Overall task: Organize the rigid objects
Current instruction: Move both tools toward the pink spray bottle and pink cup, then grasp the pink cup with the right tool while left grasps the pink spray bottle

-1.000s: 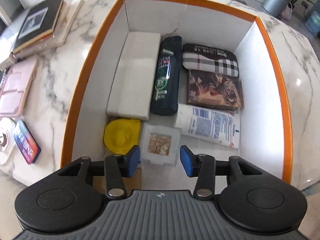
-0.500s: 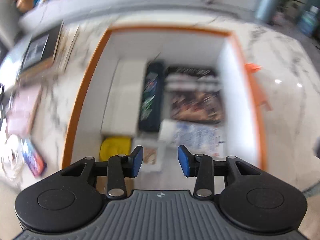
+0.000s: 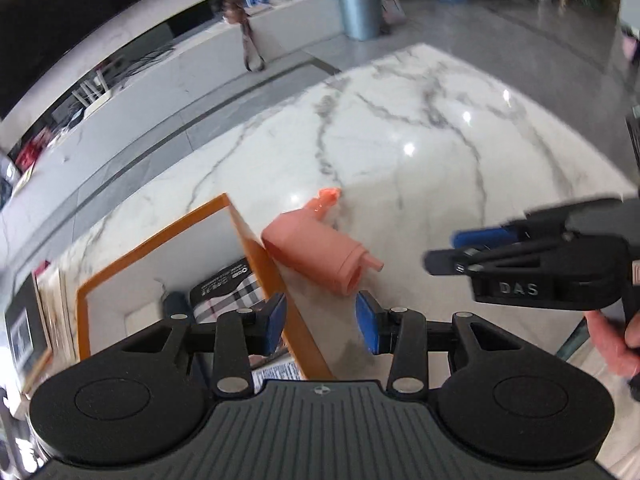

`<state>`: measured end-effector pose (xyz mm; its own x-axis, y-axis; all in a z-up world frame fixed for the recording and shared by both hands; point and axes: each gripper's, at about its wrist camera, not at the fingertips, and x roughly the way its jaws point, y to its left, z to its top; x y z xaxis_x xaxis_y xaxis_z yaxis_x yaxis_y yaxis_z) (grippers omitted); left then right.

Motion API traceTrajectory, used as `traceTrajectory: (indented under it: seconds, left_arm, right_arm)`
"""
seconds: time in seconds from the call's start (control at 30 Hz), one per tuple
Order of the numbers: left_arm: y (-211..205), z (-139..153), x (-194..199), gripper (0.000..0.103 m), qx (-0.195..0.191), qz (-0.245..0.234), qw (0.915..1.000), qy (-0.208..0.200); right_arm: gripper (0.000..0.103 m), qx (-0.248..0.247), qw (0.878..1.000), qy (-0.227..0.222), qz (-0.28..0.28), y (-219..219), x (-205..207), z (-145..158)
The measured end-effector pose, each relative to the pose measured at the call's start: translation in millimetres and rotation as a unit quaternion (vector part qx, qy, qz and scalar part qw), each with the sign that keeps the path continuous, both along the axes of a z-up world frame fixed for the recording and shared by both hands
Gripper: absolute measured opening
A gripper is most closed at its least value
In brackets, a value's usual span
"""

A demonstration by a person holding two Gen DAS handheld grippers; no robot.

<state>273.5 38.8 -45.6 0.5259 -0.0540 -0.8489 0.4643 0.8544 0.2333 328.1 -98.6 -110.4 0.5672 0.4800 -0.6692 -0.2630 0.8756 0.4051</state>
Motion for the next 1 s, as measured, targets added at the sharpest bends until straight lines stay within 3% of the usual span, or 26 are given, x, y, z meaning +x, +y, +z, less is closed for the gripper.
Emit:
traceTrajectory:
  seconds: [0.2, 0.27, 0.47, 0.6, 0.7, 0.8, 1.0]
  left_arm:
    - [-2, -8, 25, 0.047, 0.019, 0.01, 0.9996, 0.017]
    - [-1, -7, 35, 0.047, 0.024, 0.007, 0.9996, 0.014]
    - [0, -11, 62, 0.047, 0.034, -0.003, 0.9991, 0.023]
    - [-4, -17, 75, 0.047, 0.047, -0.018, 0.9982, 0.033]
    - [-6, -20, 83, 0.047, 0.048, -0.021, 0.998, 0.036]
    - [-10, -21, 87, 0.047, 0.051, -0.026, 0.9976, 0.038]
    - [-19, -24, 93, 0.047, 0.056, -0.037, 0.9965, 0.049]
  right_arm:
    - [0.037, -0.007, 0.997, -0.009, 0.074, 29, 30, -11]
    - [0.05, -0.008, 0.996, 0.0, 0.092, 37, 41, -21]
    - [0.064, -0.019, 0.993, -0.001, 0.117, 55, 63, -42]
    - [0.064, -0.038, 0.991, -0.008, 0.131, 67, 69, -54]
    - [0.056, -0.047, 0.989, -0.017, 0.137, 71, 69, -58]
    - [0.056, -0.044, 0.989, -0.015, 0.137, 68, 70, -58]
    - [0.055, -0.022, 0.997, 0.005, 0.078, 39, 80, -50]
